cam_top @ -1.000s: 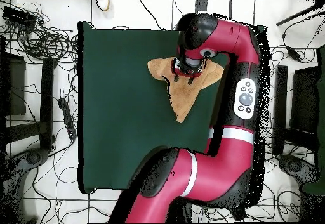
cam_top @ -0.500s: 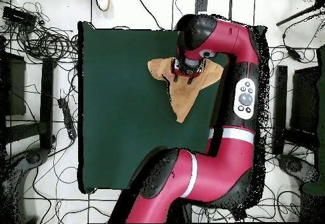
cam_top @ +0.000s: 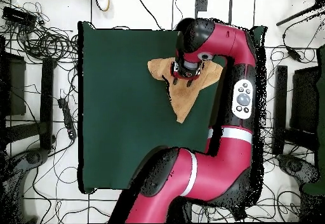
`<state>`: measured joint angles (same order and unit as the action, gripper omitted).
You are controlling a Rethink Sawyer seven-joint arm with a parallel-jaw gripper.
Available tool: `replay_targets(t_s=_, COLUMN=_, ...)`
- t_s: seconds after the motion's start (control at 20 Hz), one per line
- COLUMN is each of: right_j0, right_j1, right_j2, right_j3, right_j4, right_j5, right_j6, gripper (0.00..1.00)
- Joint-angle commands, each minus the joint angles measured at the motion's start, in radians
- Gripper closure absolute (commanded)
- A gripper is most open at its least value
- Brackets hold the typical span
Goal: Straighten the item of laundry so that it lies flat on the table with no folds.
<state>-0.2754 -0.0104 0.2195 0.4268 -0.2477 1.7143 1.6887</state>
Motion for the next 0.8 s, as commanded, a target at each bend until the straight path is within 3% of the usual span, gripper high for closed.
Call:
replay_targets(t_s=0.05, right_j0=-0.002, right_j1=0.025, right_j2=0.040, right_j3=0.224, right_j4=-0.035, right_j5=-0.196, right_j6=-0.250, gripper=0.00)
replay_targets(t_s=0.3, right_j0=-0.001, right_j1=0.090, right_j2=0.048, right_j3=0.196, right_j4=-0.056, right_j5=-0.168, right_j6=-0.254, gripper=0.00)
replay_targets(t_s=0.45, right_j0=0.014, right_j1=0.142, right_j2=0.049, right_j3=0.128, right_j4=-0.078, right_j5=-0.122, right_j6=-0.231, gripper=0.00)
replay_targets(t_s=0.8, right_j0=0.012, right_j1=0.114, right_j2=0.039, right_j3=0.250, right_j4=-0.074, right_j5=-0.277, right_j6=-0.171, gripper=0.00)
